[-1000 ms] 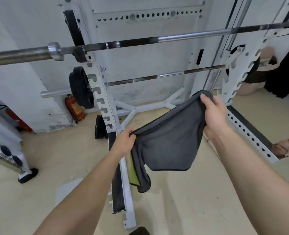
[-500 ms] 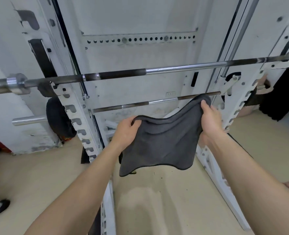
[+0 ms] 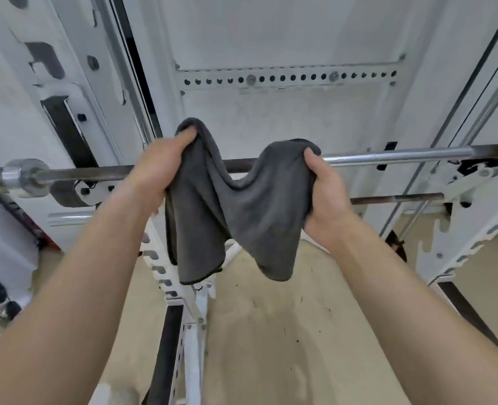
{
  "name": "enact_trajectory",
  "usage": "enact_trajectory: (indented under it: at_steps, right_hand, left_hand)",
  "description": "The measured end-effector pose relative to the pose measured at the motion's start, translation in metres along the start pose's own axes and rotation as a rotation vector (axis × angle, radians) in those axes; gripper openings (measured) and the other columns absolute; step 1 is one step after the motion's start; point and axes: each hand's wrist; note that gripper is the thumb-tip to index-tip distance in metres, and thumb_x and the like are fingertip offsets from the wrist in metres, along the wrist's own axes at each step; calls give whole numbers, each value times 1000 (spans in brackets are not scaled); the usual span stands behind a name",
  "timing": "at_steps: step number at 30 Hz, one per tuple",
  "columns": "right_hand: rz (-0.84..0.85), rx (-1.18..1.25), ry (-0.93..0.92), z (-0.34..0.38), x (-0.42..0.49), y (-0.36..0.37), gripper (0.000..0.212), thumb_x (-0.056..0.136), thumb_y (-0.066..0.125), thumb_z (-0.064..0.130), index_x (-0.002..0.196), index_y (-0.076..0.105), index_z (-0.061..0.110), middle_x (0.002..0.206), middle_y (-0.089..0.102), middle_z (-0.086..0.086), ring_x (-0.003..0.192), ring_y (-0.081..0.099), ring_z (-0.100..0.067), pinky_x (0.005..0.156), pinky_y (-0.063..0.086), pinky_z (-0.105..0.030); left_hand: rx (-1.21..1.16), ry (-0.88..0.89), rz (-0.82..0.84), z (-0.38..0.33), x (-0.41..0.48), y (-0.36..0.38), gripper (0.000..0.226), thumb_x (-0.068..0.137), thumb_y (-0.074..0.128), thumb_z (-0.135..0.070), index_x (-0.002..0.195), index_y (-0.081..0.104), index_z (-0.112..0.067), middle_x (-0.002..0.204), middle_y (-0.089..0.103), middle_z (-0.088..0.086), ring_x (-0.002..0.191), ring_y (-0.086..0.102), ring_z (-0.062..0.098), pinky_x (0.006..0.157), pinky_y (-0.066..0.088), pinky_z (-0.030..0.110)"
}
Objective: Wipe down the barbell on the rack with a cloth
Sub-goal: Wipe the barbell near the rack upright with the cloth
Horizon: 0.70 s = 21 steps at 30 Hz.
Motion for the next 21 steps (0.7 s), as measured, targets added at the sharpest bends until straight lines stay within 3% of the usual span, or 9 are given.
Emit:
enact_trajectory:
  at_steps: [3, 5, 7, 10, 12, 13, 15, 18, 21]
  right_hand:
    - [100, -36, -61, 22, 33, 34, 35, 101, 50, 42, 107, 70, 14, 105, 76, -4, 101, 72, -20, 89, 57, -38]
    - [151, -177, -201, 38, 59, 52, 32, 102, 48, 39, 115, 65, 16, 112, 72, 0, 108, 68, -17, 99, 52, -37]
    - [151, -514, -357, 48, 88, 58, 33, 102, 47, 36, 127, 55, 17, 116, 65, 6, 112, 62, -16, 97, 49, -34]
    - [103, -1351, -443, 39, 125, 44, 54, 97, 49, 36, 141, 37, 8, 124, 58, -7, 111, 57, -29, 84, 45, -37]
    - [1, -1782, -615, 19, 134, 32, 68, 92, 53, 37, 146, 29, 3, 135, 49, -17, 118, 50, -38, 88, 44, -45]
    - [-14, -1866, -734, 7, 134, 28, 72, 92, 53, 38, 148, 27, 2, 140, 44, -18, 121, 47, -38, 92, 42, -47]
    - [150, -1914, -909, -13, 132, 27, 67, 95, 44, 47, 148, 31, 7, 140, 49, -16, 118, 50, -35, 91, 41, -46]
    - [401, -2028, -976, -32, 134, 30, 65, 90, 36, 69, 126, 50, 17, 109, 64, -5, 91, 62, -27, 64, 41, -37]
    - [335, -2090, -1061, -39, 141, 42, 45, 93, 46, 59, 108, 52, 18, 84, 62, -2, 69, 60, -26, 53, 33, -32]
  left_hand:
    - [-186, 135, -124, -28, 18, -9, 16, 93, 67, -33, 88, 70, -18, 76, 75, -6, 71, 71, 9, 66, 59, 25]
    - [-61, 302, -230, -40, 35, -15, 10, 94, 65, -27, 95, 71, -20, 84, 74, -8, 76, 70, 5, 71, 57, 24]
    - [244, 380, -292, -37, 59, -20, 27, 91, 63, -31, 116, 68, -21, 107, 71, -2, 97, 66, 14, 88, 54, 32]
    - [1042, 238, -277, -6, 90, -6, 53, 93, 48, -49, 135, 57, -18, 125, 58, 16, 113, 55, 38, 97, 48, 49]
    - [1358, 120, -221, 19, 92, 11, 57, 96, 31, -55, 129, 61, -18, 125, 55, 18, 115, 50, 40, 96, 41, 52]
    - [1400, 134, -252, 29, 89, 17, 57, 97, 28, -53, 120, 65, -16, 121, 57, 17, 111, 51, 37, 94, 40, 50]
    - [1299, 307, -441, 41, 81, 19, 45, 97, 36, -44, 104, 67, -12, 108, 63, 12, 97, 57, 32, 84, 43, 43]
    - [1301, 586, -453, 57, 73, 5, 39, 101, 36, -40, 86, 63, -17, 85, 66, 3, 75, 61, 27, 75, 44, 38]
    - [1395, 669, -359, 64, 73, -9, 47, 103, 29, -44, 69, 50, -20, 63, 55, -3, 60, 48, 22, 70, 41, 38]
Point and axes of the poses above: each hand's wrist, its own x-axis towards the middle knuckle, its own y-axis out of the palm, z = x × y
